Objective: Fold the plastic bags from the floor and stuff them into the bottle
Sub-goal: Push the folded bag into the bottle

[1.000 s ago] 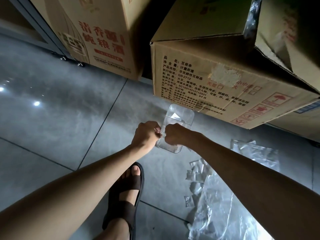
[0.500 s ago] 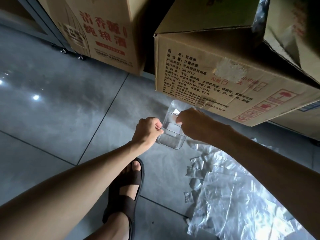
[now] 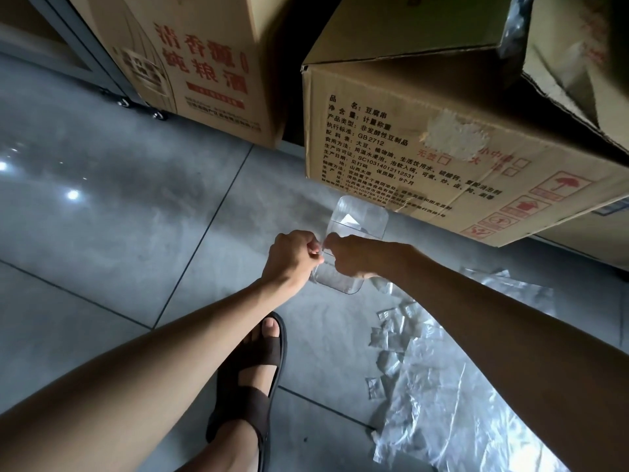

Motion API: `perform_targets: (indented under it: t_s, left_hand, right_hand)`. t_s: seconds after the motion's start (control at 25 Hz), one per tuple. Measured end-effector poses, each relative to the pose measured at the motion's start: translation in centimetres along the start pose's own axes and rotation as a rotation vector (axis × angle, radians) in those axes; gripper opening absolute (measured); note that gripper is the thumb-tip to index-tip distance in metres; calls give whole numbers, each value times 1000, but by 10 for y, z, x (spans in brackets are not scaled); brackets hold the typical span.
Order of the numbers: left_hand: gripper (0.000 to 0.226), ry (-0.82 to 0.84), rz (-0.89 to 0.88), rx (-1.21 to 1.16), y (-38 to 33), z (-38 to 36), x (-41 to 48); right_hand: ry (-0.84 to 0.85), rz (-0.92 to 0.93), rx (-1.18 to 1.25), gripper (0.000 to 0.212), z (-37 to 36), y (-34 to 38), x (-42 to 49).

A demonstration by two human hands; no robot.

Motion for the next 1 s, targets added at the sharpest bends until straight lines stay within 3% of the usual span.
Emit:
perform_targets:
  t_s: [0.2, 0.28, 0.4, 0.52, 0.56, 0.68, 0.84, 0.92, 1.0]
  left_hand:
    - [16, 4, -9, 7, -1, 0, -2]
    - [10, 27, -5, 55, -1, 0, -2]
    - [27, -45, -59, 166, -13, 5, -10]
    - [34, -260, -244, 173, -48, 22, -32]
    - [31, -258, -325, 171, -63, 22, -41]
    - [21, 9, -495, 185, -100, -1, -75]
    - [18, 639, -450, 394, -100, -51, -121]
    - [20, 768, -437, 491, -91, -68, -138]
    - [19, 763, -414, 497, -84, -78, -147]
  right_hand:
    - [-88, -61, 230, 61, 6, 0, -18]
    - [-371, 5, 338, 54, 17, -7, -43]
    - [-714, 33, 538, 45, 22, -36, -100]
    - [-818, -176, 688, 33, -8, -92, -149]
    - [-821, -293, 738, 30, -28, -114, -164]
    - [-736, -527, 671, 22, -98, -160, -208]
    - [-483, -478, 295, 67, -161, -168, -232]
    - [-534, -431, 199, 81, -169, -166, -227]
    - [-634, -404, 204, 82, -172, -167, -217]
Point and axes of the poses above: each hand's wrist, its own x-axis towards the middle knuckle, its own z-axis out of the back of the hand, y = z × x, the point moved 5 cm from there along x, towards the middle knuckle, and after that the axes turned 15 degrees about -y, right-handed, at the moved point
